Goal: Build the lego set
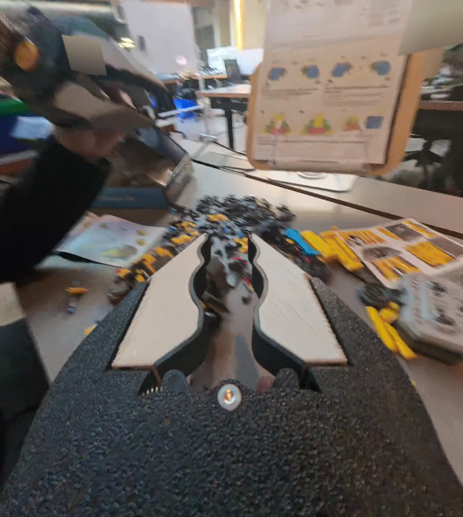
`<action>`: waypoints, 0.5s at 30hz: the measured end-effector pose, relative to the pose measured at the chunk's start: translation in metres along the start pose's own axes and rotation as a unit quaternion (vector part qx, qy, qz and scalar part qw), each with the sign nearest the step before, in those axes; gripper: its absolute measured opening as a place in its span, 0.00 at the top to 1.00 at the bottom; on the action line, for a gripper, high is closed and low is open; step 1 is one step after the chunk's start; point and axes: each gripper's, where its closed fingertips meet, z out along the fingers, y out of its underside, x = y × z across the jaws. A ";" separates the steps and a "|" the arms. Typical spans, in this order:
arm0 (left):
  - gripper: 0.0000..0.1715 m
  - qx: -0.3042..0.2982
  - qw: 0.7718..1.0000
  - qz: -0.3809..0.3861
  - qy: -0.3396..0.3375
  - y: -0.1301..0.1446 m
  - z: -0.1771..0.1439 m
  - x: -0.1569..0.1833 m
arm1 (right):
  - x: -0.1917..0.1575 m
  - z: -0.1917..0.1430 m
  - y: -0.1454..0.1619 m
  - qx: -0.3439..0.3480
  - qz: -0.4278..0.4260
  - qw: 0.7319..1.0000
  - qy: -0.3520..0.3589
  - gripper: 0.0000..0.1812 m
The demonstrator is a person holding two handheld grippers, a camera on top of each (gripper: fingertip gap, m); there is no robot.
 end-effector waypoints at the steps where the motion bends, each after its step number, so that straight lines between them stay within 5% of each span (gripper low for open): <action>1: 0.88 0.013 1.000 0.012 0.006 -0.011 0.001 0.006 | -0.020 0.006 -0.019 0.011 0.022 0.999 -0.045 0.86; 5: 0.88 0.046 0.998 0.049 0.014 -0.044 0.002 0.023 | -0.070 0.025 -0.061 0.022 0.083 0.984 -0.153 0.85; 11: 0.88 0.058 0.994 0.084 0.032 -0.066 0.000 0.041 | -0.095 0.033 -0.074 0.030 0.162 0.962 -0.218 0.86; 15: 0.88 0.049 0.993 0.104 0.039 -0.069 0.004 0.050 | -0.101 0.031 -0.072 0.025 0.169 0.961 -0.219 0.96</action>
